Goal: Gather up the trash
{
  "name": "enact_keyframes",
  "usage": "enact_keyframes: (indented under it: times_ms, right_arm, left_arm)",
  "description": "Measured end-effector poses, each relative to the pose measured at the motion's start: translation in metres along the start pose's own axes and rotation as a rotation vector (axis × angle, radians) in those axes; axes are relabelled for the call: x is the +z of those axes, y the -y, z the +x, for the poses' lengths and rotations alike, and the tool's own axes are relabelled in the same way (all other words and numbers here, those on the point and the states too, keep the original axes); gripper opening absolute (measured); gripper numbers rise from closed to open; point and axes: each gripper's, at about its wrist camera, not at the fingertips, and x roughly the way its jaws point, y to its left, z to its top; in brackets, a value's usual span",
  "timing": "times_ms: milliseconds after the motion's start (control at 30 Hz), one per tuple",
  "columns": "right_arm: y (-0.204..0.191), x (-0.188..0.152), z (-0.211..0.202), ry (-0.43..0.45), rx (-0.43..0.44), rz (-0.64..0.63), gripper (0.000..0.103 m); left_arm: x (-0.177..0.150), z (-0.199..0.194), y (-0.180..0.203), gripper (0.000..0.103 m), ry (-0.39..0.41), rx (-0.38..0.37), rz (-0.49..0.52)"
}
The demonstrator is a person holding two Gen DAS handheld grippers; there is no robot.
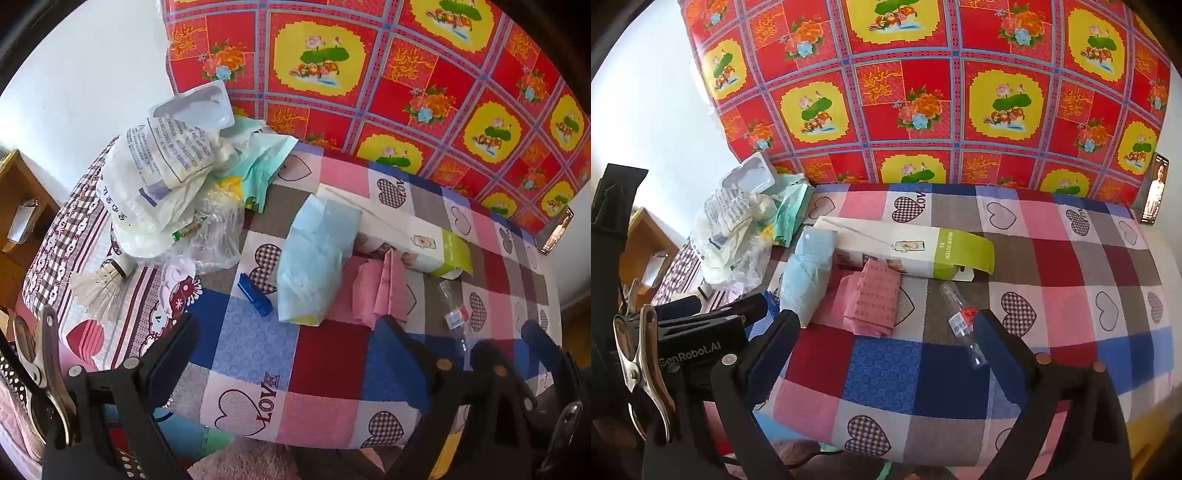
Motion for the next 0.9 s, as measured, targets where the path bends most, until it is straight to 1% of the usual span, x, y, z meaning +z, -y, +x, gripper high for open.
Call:
enact_keyframes:
  times_ms: [400,467,900]
  right_arm:
    - [0.0029,-0.0011,0.0017,-0.002,0.010,-0.004,0.098]
    - [-0.0011,0.0007,0.0028,-0.005,-0.002,-0.003,0.097]
    - [-0.0014,0.0015,0.0039,-0.007,-0.005,-0.005,0.098]
  left_arm:
    - [-0.0070,0.0006,-0.0031,0.097,0.016,0.011,-0.007]
    - [-0.0013,0.0009,-0.0019,0.097,0.007,0.015,-0.001]
    - [0.0008,0.0006,-0.0035,0.097,0.001,0.012,-0.006]
